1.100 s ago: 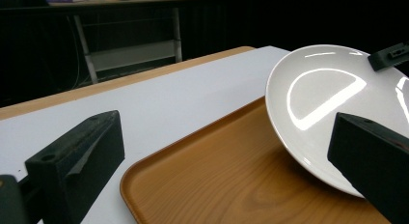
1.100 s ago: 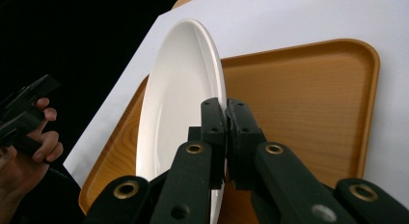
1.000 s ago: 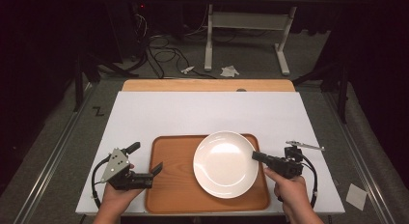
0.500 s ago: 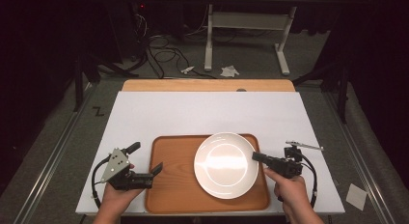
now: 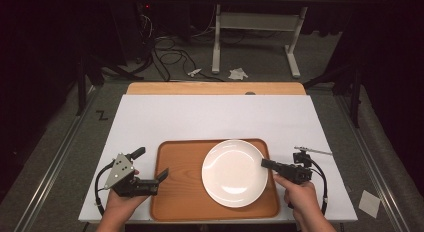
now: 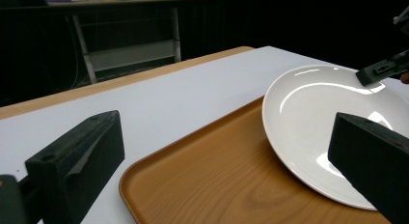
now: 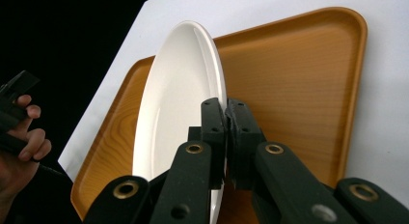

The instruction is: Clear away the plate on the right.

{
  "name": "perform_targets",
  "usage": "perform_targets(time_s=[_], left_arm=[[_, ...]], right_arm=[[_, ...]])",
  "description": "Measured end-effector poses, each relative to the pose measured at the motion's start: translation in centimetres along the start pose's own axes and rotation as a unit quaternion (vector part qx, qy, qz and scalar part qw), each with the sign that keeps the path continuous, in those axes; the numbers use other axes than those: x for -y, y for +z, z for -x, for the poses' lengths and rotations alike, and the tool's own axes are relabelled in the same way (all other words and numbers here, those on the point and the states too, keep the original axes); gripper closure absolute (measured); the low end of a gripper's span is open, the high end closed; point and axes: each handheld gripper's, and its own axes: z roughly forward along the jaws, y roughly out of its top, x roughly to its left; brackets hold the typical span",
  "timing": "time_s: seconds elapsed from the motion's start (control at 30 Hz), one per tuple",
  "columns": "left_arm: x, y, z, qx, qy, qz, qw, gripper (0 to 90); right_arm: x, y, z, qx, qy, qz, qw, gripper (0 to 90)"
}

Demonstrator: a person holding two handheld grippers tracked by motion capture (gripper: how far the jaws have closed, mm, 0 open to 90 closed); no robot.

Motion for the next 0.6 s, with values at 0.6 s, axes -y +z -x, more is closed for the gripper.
perform_targets(time_s=[0.6], left_arm=[[0.0,0.0,0.0,0.003,0.001,-0.002,1.0,0.1]], right_arm=[[0.0,1.1,1.6,0.036,0.011,-0.04,0.9985,86.1]])
